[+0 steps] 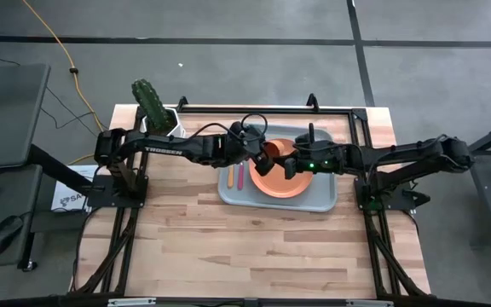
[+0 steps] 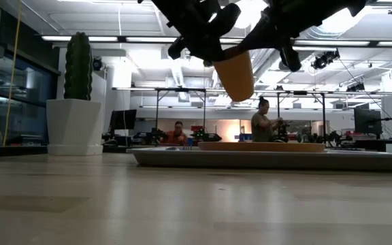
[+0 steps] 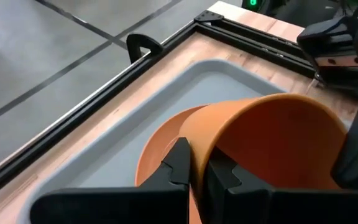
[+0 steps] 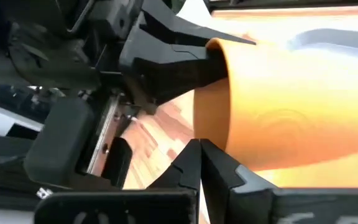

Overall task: Pick and place plate/cup/fork/spoon on tray
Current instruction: Put the orange cup to the top right of the orange plate on the gray serving tray

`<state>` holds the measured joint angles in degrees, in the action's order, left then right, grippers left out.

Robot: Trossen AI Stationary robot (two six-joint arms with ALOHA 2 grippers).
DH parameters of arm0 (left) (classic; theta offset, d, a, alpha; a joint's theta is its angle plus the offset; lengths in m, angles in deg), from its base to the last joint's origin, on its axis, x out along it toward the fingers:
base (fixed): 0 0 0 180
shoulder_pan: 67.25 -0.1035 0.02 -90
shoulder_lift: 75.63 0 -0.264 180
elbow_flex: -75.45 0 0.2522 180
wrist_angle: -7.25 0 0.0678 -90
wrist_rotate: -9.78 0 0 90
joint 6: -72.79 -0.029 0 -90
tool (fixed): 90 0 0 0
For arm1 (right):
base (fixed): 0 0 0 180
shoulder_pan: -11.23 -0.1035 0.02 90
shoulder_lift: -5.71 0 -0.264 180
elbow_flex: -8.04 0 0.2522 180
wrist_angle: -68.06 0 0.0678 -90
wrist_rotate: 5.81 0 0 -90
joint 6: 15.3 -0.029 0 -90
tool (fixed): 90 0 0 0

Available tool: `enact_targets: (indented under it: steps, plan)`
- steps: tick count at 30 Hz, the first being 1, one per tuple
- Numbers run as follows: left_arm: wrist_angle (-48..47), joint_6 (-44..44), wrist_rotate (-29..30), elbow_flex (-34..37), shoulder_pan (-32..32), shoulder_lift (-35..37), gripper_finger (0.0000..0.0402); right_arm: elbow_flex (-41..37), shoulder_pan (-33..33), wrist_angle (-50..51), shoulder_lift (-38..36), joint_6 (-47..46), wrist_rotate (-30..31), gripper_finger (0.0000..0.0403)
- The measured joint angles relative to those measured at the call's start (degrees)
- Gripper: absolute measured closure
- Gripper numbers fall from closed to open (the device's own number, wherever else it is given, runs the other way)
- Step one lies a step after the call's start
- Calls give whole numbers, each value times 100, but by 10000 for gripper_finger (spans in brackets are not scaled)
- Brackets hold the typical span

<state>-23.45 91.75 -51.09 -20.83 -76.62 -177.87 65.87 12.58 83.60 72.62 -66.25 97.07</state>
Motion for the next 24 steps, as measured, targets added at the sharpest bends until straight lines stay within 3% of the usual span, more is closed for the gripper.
enact_targets:
  steps: [14, 24]
  plan:
    - [-2, 507, -434, -15, 7, 41, 370, -6, 195, 652, -4, -20, 277, 403]
    - [-88, 509, -364, -48, -15, 101, 373, -35, 257, -363, 17, 456, -110, 402]
